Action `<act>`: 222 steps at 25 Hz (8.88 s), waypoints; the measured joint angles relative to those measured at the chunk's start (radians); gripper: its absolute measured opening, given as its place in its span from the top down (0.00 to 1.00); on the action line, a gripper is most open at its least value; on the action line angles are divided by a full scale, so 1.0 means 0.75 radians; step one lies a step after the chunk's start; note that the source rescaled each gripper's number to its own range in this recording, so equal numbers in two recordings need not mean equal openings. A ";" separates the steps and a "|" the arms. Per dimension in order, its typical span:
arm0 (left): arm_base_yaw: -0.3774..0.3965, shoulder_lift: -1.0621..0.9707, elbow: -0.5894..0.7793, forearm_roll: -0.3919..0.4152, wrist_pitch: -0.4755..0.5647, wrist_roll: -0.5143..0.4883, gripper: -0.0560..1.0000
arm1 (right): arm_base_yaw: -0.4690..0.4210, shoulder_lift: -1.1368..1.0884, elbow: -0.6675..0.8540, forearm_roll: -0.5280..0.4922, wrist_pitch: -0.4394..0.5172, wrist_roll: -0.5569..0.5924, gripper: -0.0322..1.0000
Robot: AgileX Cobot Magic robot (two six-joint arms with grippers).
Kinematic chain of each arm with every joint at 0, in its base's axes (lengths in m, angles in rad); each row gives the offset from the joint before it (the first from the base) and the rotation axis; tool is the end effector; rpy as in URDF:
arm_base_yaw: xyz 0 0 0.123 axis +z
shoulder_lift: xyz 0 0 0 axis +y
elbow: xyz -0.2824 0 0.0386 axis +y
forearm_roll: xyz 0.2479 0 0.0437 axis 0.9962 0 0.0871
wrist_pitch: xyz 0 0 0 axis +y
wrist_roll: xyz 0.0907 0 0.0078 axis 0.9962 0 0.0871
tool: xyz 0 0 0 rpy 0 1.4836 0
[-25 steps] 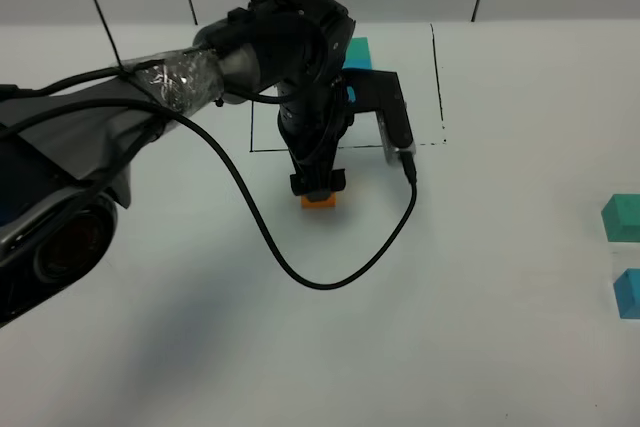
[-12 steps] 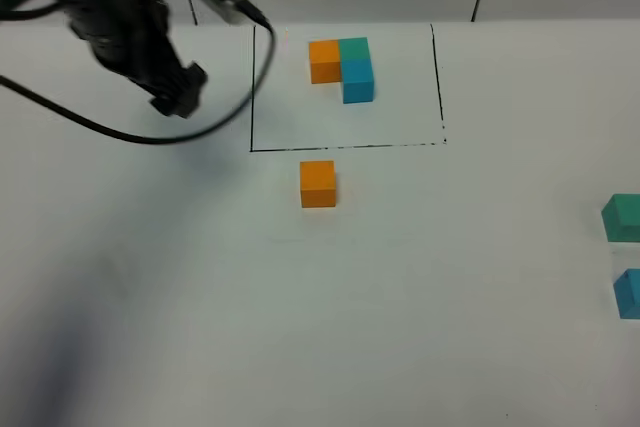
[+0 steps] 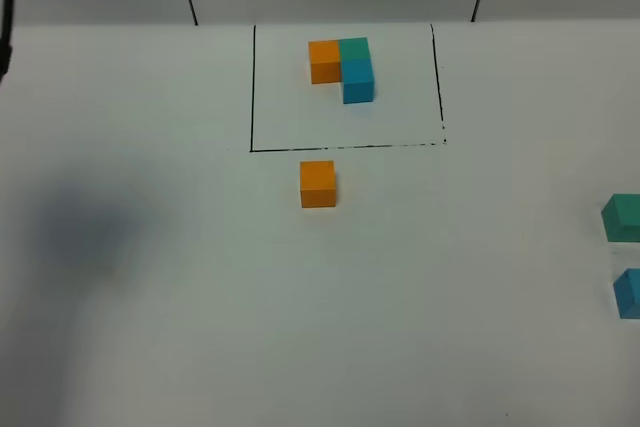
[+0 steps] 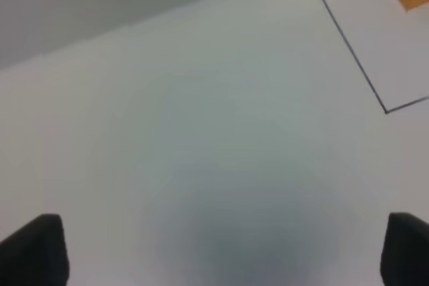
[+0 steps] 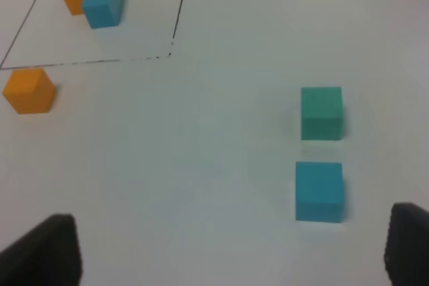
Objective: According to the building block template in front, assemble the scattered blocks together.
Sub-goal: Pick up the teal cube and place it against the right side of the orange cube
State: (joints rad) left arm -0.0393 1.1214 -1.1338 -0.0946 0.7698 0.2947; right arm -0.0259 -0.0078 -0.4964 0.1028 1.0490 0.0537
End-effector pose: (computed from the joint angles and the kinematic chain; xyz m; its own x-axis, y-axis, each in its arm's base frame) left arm 0.2302 -0.0151 0.3845 -0.5827 0.2473 -0.7742 0.2275 0.9641 0.1368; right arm -0.0052 0.0082 0.2774 -0.4428 0.1160 -0.8891 -0.0077 0.9911 0.1331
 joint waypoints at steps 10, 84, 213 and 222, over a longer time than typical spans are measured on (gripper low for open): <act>0.000 -0.631 0.352 0.141 0.247 -0.337 0.00 | 0.000 0.000 0.000 0.000 0.000 0.000 0.20; -0.023 -1.505 0.838 0.080 0.393 -0.461 0.43 | 0.000 0.000 0.000 -0.001 0.000 0.006 0.25; -0.023 -1.505 0.838 0.080 0.392 -0.461 0.43 | 0.752 3.094 -1.753 -0.205 -0.026 -1.355 0.97; -0.023 -1.505 0.838 0.080 0.392 -0.461 0.44 | 0.752 3.094 -1.753 -0.205 -0.030 -1.328 0.97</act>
State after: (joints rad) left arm -0.0565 -0.0072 -0.5051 -0.0346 1.0638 -0.0510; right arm 0.5384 2.3123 -1.8111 -0.0508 1.0264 -0.9425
